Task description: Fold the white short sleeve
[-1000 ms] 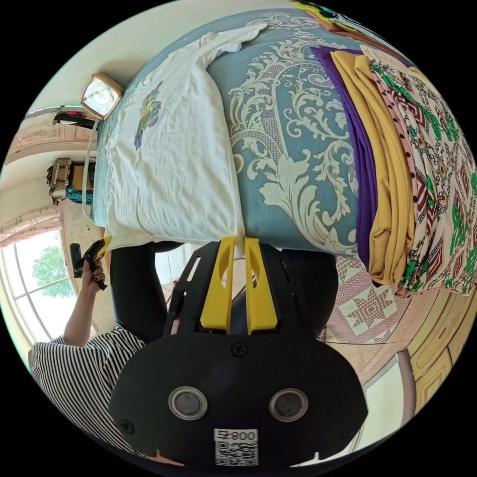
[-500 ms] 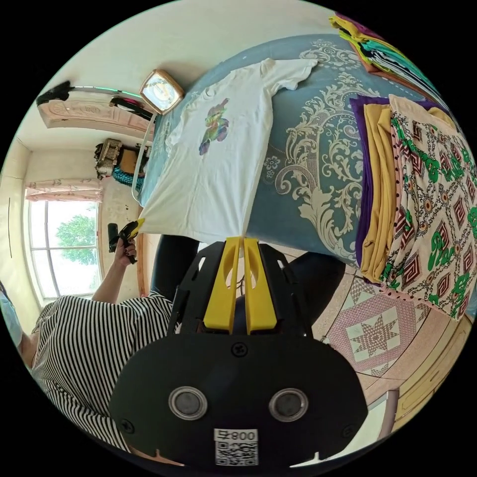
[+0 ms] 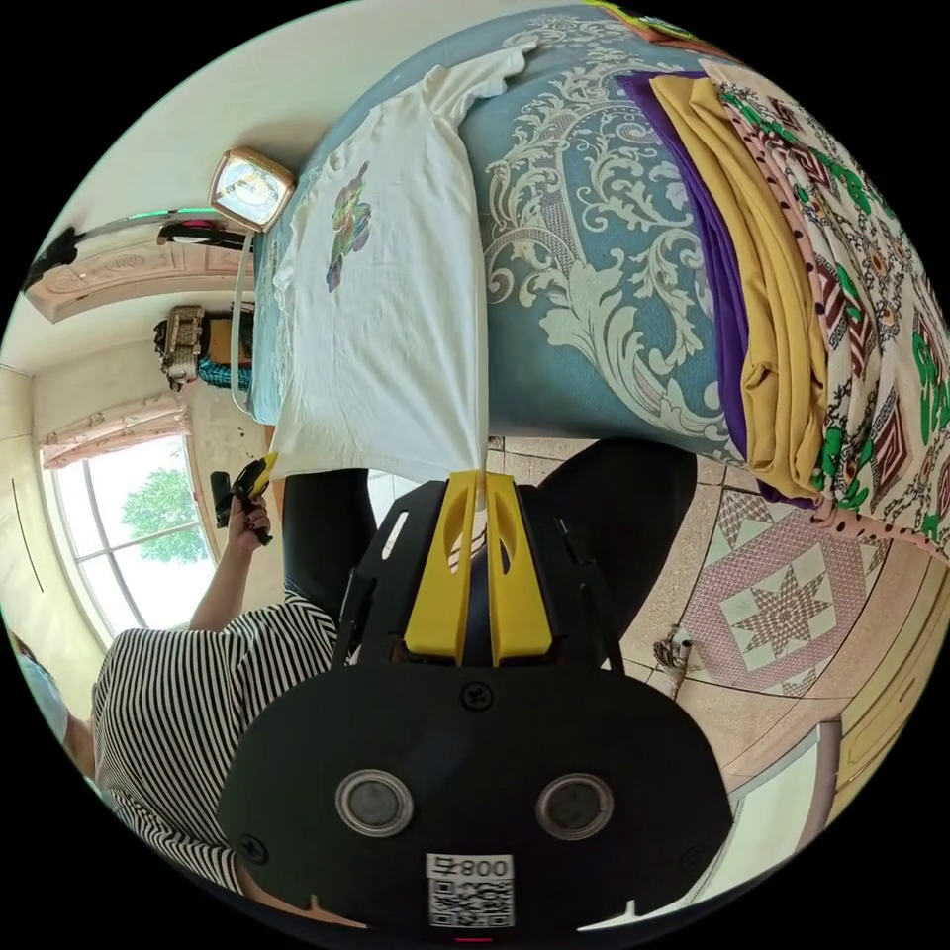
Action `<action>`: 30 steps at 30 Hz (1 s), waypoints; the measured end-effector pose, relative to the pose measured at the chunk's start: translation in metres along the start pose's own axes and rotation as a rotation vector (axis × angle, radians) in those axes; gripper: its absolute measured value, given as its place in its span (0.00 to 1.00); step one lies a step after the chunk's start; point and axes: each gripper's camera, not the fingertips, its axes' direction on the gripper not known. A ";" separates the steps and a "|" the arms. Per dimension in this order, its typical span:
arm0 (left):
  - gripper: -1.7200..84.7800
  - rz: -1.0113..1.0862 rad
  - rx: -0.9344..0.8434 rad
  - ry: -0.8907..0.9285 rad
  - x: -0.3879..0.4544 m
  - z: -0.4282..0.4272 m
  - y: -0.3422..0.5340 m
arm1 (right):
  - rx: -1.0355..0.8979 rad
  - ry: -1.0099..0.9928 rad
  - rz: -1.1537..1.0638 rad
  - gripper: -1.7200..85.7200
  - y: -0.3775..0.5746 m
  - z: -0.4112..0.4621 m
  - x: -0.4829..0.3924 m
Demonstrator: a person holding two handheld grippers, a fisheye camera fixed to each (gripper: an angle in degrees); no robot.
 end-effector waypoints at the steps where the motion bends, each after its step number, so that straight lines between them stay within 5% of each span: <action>1: 0.04 0.000 0.011 -0.012 0.001 -0.001 -0.001 | 0.006 0.006 0.005 0.03 0.001 0.001 0.000; 14: 0.04 -0.037 0.064 -0.031 0.022 0.030 -0.049 | 0.084 0.078 0.017 0.02 -0.012 -0.004 -0.011; 25: 0.03 0.081 0.029 -0.047 0.093 0.118 -0.159 | 0.020 0.446 -0.130 0.02 -0.098 0.055 -0.071; 30: 0.03 0.214 -0.010 -0.225 0.142 0.172 -0.207 | 0.056 0.507 -0.199 0.02 -0.095 0.069 -0.079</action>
